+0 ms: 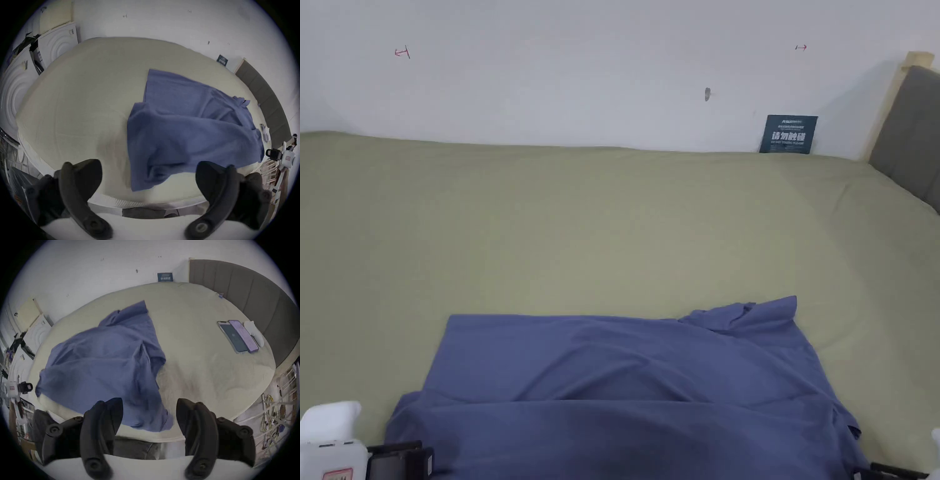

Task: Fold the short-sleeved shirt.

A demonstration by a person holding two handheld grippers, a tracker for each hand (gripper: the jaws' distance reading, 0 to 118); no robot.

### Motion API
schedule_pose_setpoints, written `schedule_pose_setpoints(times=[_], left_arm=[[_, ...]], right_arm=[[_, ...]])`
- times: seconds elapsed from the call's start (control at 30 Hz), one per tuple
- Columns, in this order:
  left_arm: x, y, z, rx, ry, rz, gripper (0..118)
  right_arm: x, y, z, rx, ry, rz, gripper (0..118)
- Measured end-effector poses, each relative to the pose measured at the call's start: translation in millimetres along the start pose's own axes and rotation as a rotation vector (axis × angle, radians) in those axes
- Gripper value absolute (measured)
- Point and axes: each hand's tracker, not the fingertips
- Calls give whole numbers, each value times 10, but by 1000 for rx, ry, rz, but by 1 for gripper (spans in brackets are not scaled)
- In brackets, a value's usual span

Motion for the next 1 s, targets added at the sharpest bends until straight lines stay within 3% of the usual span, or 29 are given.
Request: schedule_pose_setpoints(times=[0.1, 0.17, 0.2, 0.23, 0.27, 0.67, 0.7, 0.73, 0.77, 0.9, 1.0], left_arm=[[122, 208, 31, 36, 6, -34, 106], [210, 411, -14, 45, 19, -61, 76], [227, 496, -88, 49, 25, -72, 47], [258, 591, -154, 49, 25, -85, 7], [288, 694, -244, 54, 24, -86, 3], [362, 1892, -1477, 37, 93, -62, 6], [378, 1944, -1555, 22, 122, -65, 24], [383, 1983, -1646, -4, 116, -65, 81], [384, 1984, -1731, -46, 92, -54, 116], [424, 2044, -1880, -63, 141, -89, 115], [476, 1996, -1915, -74, 140, -130, 104]], right_arm=[[-120, 177, 18, 26, 5, 38, 72], [-208, 320, -15, 27, 21, 56, 70], [-250, 384, -43, 50, 51, 70, 67], [-294, 450, -86, 67, 32, 81, 36], [-330, 538, -160, 78, 22, 92, 4], [-275, 1417, -1077, 50, 1, 71, 4], [-273, 1443, -1111, 50, -5, 77, 4], [-253, 1481, -1156, 49, -10, 81, 4], [-236, 1509, -1192, 47, -13, 81, 4], [-199, 1578, -1320, 22, -25, 94, 4], [-166, 1623, -1433, -5, -49, 121, 4]])
